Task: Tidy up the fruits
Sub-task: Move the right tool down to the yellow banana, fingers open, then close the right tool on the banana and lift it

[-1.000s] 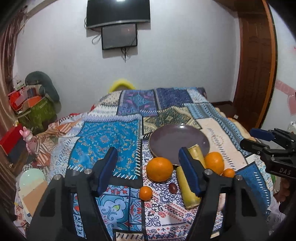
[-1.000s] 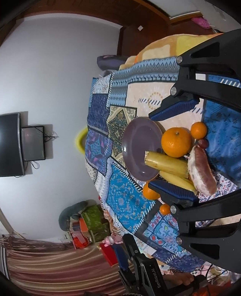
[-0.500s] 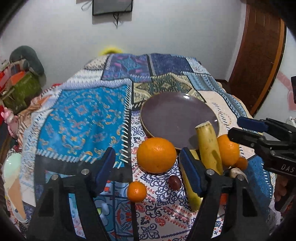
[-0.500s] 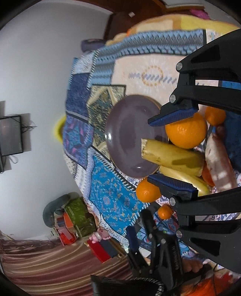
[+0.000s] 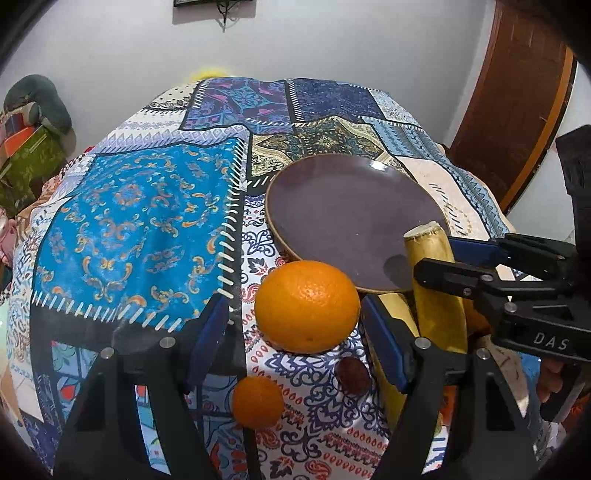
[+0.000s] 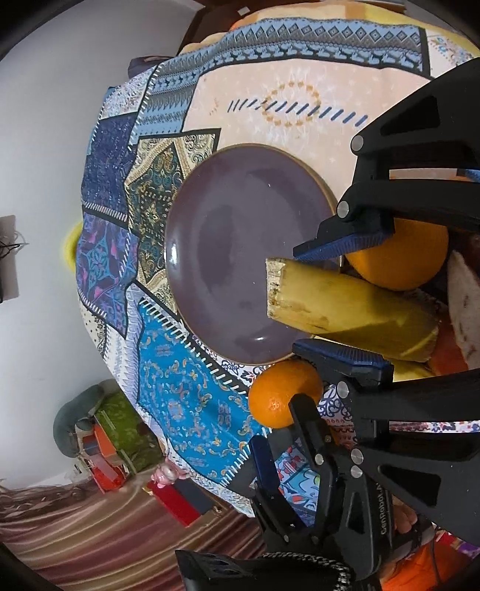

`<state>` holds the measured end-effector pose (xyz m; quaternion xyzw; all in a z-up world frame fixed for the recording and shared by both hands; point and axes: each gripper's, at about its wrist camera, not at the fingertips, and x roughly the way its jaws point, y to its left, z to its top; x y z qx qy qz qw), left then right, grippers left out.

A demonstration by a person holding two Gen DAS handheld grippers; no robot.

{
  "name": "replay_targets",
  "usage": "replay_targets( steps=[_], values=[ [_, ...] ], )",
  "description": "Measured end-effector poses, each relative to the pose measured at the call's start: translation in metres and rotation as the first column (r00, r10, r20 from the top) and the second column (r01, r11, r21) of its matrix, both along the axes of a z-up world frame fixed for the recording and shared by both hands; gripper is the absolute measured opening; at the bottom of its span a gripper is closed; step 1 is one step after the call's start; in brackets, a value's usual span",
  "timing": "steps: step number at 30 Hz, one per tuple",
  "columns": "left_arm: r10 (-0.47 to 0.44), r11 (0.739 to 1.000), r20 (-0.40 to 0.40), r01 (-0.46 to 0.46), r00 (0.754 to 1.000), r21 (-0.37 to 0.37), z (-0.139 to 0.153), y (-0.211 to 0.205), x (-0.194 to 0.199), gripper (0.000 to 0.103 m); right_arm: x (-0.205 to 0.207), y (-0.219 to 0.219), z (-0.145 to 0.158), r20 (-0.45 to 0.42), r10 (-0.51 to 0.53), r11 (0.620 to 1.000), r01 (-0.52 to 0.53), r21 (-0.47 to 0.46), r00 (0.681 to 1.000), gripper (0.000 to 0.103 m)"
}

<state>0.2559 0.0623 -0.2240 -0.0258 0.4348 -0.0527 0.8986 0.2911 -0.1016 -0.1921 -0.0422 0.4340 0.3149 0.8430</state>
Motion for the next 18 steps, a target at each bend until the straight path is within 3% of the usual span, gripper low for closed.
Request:
replay_targets(
  steps=[13, 16, 18],
  values=[
    [-0.017, 0.999, -0.029, 0.016, 0.999, -0.036, -0.014, 0.0, 0.017, 0.074, 0.005, 0.008, -0.006, 0.005, 0.025, 1.0, -0.025, -0.013, 1.0, 0.041],
    [-0.026, 0.999, -0.023, 0.025, 0.999, -0.041, -0.012, -0.003, 0.016, 0.066, 0.003, 0.008, -0.006, 0.019, 0.022, 1.0, -0.022, -0.006, 1.0, 0.04],
    [-0.028, 0.999, -0.028, 0.027, 0.999, -0.034, -0.011, -0.003, 0.016, 0.066, 0.003, 0.007, -0.005, 0.023, 0.017, 1.0, -0.018, 0.001, 1.0, 0.039]
  ],
)
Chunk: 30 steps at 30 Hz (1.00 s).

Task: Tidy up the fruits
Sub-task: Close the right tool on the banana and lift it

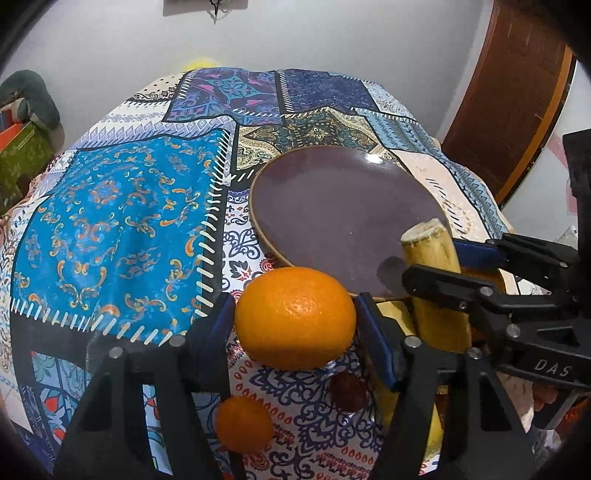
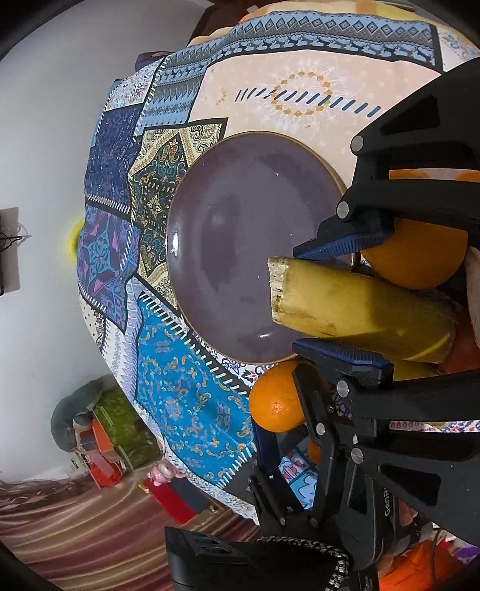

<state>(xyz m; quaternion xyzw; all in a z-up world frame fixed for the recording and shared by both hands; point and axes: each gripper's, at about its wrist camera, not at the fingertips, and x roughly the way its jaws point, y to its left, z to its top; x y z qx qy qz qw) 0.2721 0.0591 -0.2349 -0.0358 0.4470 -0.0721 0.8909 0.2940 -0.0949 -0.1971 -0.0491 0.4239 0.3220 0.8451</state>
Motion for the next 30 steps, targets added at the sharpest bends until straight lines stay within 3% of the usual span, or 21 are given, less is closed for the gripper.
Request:
replay_targets(
  steps=[9, 21, 30],
  values=[
    [0.01, 0.999, 0.009, -0.01, 1.0, 0.03, 0.009, -0.002, -0.011, 0.065, -0.014, -0.012, 0.021, 0.045, -0.017, 0.998, 0.014, 0.066, 0.999, 0.035],
    [0.035, 0.998, 0.117, -0.04, 0.992, 0.038, 0.06, -0.001, -0.03, 0.065, -0.031, -0.026, 0.059, 0.148, -0.038, 0.994, 0.022, 0.105, 0.988, 0.035],
    [0.057, 0.997, 0.174, -0.064, 0.983, 0.032, 0.09, -0.001, -0.018, 0.065, -0.023, -0.045, 0.095, 0.244, -0.097, 0.989, 0.066, 0.13, 0.965, 0.035]
  ],
)
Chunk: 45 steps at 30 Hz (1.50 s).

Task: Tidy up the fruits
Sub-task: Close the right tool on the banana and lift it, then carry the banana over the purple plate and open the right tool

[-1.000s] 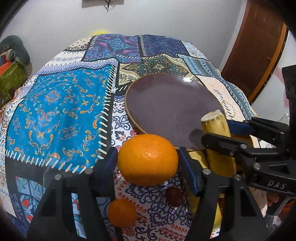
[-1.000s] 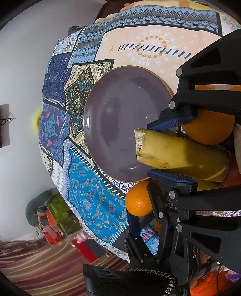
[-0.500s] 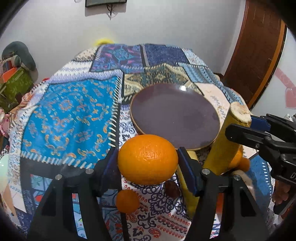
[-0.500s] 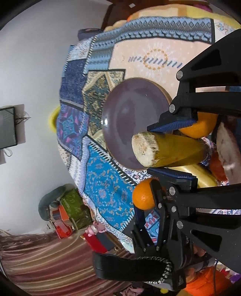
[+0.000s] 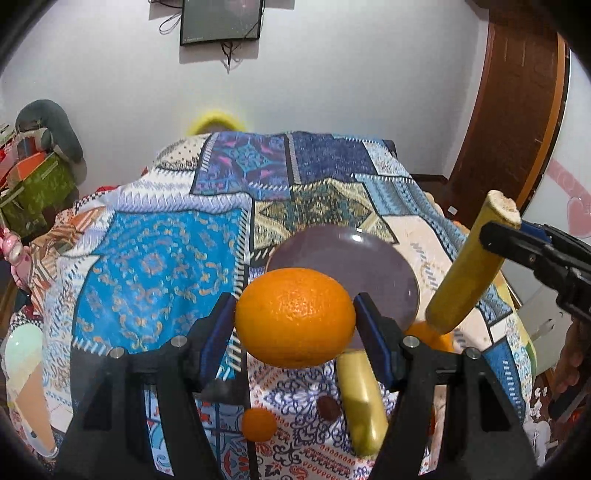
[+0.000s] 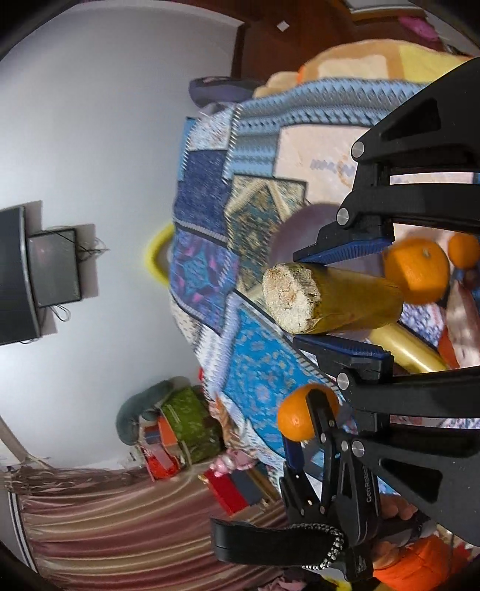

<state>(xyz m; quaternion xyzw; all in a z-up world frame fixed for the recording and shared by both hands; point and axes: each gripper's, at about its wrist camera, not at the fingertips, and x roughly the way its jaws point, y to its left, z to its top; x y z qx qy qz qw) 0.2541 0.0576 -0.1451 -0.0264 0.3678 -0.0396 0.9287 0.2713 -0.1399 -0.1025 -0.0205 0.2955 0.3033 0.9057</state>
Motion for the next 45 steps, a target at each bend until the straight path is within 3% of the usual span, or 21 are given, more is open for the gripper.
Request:
replay_targets(
  steps=[10, 27, 45],
  values=[
    [0.014, 0.999, 0.036, -0.016, 0.999, 0.04, 0.006, -0.005, 0.03, 0.065, 0.027, -0.017, 0.003, 0.019, -0.041, 0.999, 0.042, -0.027, 0.999, 0.035],
    [-0.004, 0.998, -0.11, 0.01, 0.994, 0.055, -0.053, -0.014, 0.088, 0.065, 0.082, 0.004, -0.049, -0.143, 0.021, 0.995, -0.035, -0.097, 0.99, 0.035],
    [-0.019, 0.997, -0.168, 0.031, 0.986, 0.069, -0.079, -0.018, 0.122, 0.065, 0.124, 0.028, -0.065, -0.192, 0.024, 0.995, -0.043, -0.095, 0.981, 0.035]
  ],
)
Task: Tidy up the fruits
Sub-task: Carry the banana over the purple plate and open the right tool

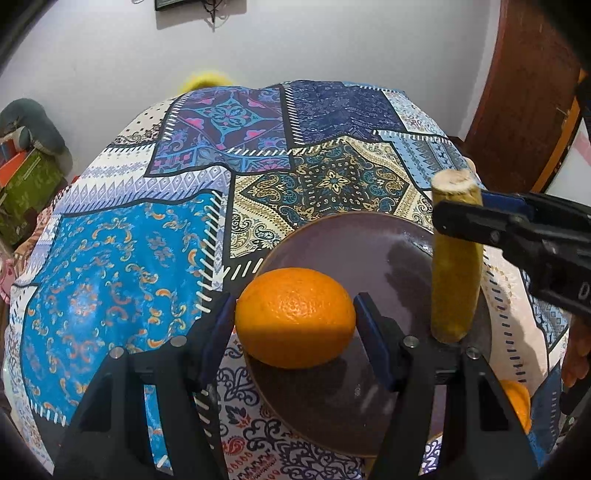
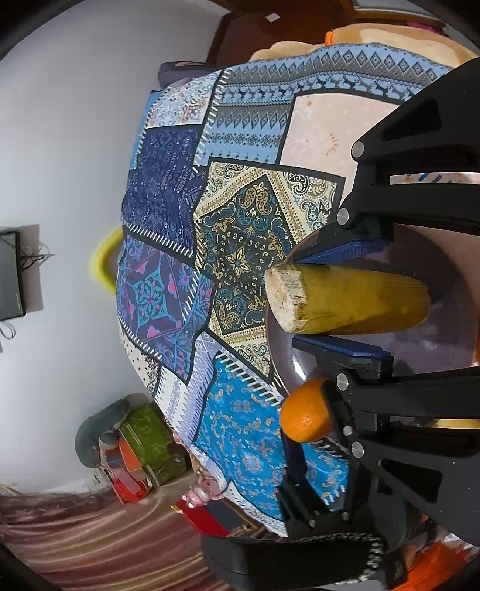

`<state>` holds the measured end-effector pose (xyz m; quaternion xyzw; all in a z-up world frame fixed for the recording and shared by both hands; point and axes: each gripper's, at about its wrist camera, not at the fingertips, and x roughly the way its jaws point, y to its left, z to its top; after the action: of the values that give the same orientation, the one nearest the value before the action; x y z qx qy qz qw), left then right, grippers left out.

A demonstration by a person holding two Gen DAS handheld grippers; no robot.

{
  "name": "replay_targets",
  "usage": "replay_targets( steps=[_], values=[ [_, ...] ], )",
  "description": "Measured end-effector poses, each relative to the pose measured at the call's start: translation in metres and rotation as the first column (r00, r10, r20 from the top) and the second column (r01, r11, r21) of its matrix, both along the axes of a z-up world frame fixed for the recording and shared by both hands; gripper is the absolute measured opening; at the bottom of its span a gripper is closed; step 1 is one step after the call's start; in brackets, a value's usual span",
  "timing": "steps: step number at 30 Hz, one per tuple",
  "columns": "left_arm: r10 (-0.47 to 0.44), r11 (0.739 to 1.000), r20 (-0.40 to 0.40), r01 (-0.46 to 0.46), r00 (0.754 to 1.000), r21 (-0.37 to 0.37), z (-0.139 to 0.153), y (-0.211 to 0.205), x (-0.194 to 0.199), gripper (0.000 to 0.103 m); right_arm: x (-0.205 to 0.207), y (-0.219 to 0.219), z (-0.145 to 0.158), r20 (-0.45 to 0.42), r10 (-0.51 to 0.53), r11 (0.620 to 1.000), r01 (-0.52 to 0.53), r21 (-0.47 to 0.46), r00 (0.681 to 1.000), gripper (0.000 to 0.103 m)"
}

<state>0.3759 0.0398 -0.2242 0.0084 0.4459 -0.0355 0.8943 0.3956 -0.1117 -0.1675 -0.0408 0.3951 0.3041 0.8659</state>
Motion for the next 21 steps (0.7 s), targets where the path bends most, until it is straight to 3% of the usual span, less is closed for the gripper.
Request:
replay_targets(
  steps=[13, 19, 21],
  values=[
    [0.009, 1.0, -0.005, -0.009, 1.0, 0.011, -0.001, 0.0, 0.005, 0.066, 0.003, -0.004, -0.005, 0.012, -0.043, 0.999, 0.043, -0.006, 0.999, 0.038],
    [0.018, 1.0, 0.051, -0.018, 0.999, 0.007, 0.017, 0.0, -0.005, 0.08, -0.001, -0.013, -0.004, -0.008, -0.044, 0.999, 0.044, -0.009, 0.999, 0.038],
    [0.023, 1.0, 0.064, -0.024, 0.998, 0.012, 0.024, 0.001, -0.008, 0.08, -0.006, -0.015, -0.001, 0.004, -0.039, 0.999, 0.039, -0.02, 0.999, 0.038]
  ],
)
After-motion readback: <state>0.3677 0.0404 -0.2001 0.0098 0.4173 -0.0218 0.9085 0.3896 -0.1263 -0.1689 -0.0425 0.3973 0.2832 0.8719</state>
